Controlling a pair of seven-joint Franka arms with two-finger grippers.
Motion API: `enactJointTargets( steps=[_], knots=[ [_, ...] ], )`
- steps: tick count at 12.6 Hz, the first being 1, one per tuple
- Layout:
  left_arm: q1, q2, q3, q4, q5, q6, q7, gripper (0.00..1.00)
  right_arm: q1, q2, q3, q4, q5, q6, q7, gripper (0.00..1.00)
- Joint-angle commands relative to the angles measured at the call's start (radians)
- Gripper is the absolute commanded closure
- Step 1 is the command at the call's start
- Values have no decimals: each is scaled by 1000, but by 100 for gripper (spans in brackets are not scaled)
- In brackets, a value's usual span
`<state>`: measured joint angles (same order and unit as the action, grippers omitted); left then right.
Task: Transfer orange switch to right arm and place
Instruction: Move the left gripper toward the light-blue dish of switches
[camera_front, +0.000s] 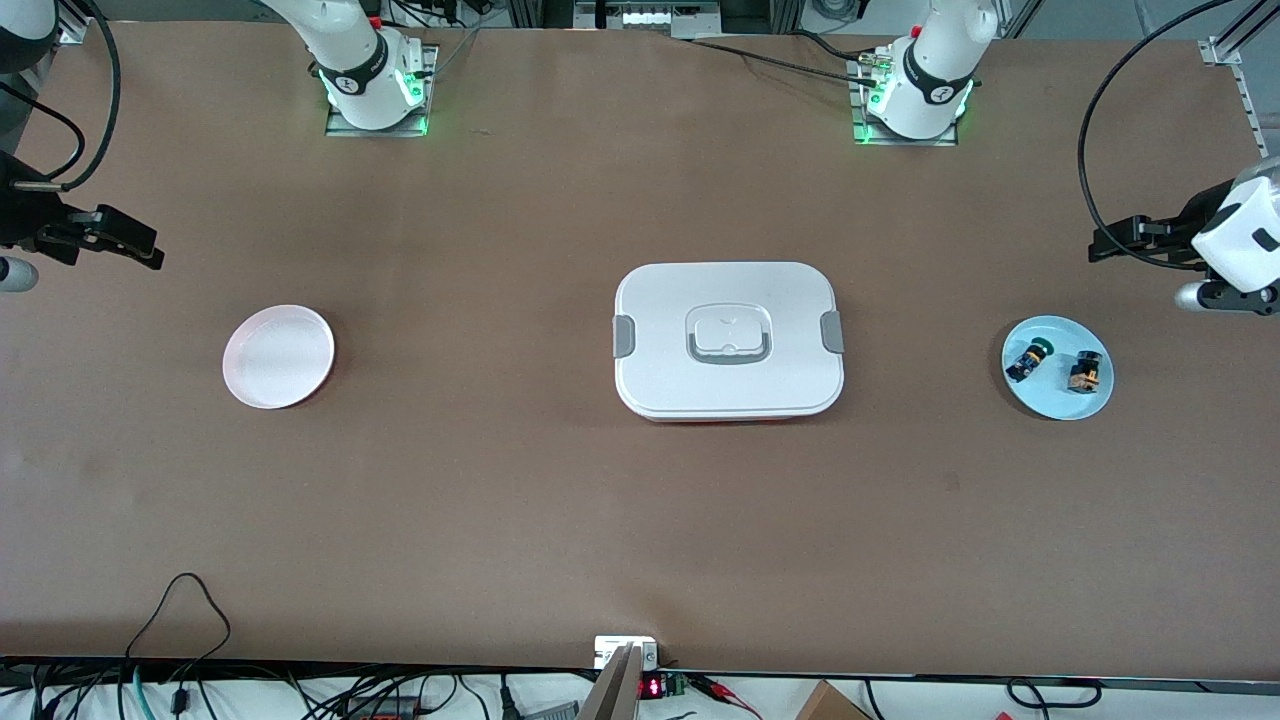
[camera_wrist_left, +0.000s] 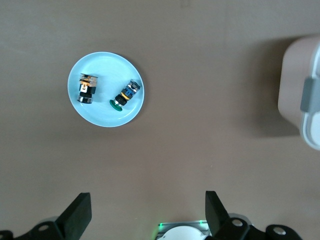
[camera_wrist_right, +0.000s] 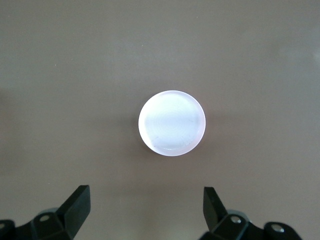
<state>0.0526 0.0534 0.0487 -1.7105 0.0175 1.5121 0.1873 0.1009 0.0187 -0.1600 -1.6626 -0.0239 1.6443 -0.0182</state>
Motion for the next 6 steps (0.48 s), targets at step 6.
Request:
enactJointTargets(
  steps=[6],
  knots=[
    [82, 52, -1, -102, 98, 55, 587, 0, -6, -10, 2, -6, 12, -1, -8, 0]
  ],
)
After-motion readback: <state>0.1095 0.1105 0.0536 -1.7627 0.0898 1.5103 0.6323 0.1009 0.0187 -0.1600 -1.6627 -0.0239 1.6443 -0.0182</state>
